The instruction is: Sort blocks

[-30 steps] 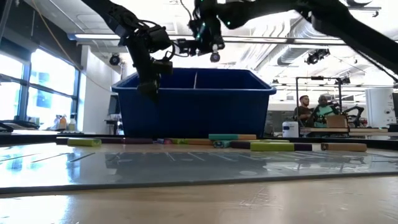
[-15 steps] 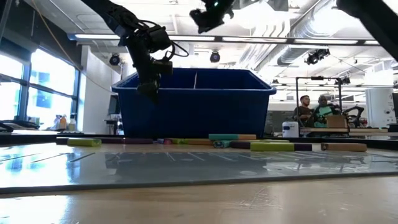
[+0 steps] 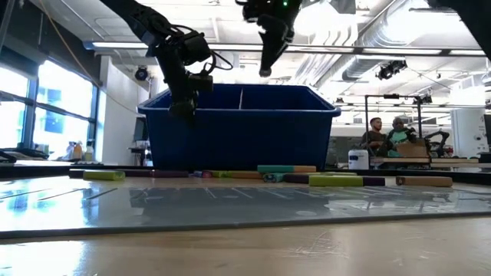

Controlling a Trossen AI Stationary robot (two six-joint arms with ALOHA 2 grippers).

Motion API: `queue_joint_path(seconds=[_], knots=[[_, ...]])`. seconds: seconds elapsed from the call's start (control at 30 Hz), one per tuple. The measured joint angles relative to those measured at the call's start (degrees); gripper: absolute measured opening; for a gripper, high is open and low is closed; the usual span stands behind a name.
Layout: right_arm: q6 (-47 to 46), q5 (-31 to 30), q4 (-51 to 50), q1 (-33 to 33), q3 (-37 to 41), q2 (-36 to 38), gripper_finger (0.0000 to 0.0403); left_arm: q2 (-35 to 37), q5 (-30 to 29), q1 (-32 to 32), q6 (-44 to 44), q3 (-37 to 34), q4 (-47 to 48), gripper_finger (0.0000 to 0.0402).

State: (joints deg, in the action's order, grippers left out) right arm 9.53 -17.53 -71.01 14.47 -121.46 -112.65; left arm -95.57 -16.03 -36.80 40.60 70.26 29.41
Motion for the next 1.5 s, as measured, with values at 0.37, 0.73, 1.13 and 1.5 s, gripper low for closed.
queue_joint_path(seconds=[0.37, 0.73, 1.13, 1.5], knots=[[-10.21, -4.33, 29.65, -11.81, 34.85, 14.28, 0.0133, -0.04, 0.06, -0.02, -0.48, 0.00, 0.13, 0.0158], [-27.84, -4.62, 52.18, -25.87, 53.21, 13.67, 0.0133, -0.15, -1.94, -0.42, -0.55, -0.15, -2.83, 0.0158], [-41.30, -13.10, 53.75, -36.85, 53.89, 10.74, 0.0133, -0.28, -2.62, -2.29, 0.06, -0.33, -10.10, 0.0158], [-41.94, -17.34, 51.97, -39.26, 53.87, 10.74, 0.0133, 6.99, -7.43, 2.34, 2.65, 1.20, -7.64, 0.0158]])
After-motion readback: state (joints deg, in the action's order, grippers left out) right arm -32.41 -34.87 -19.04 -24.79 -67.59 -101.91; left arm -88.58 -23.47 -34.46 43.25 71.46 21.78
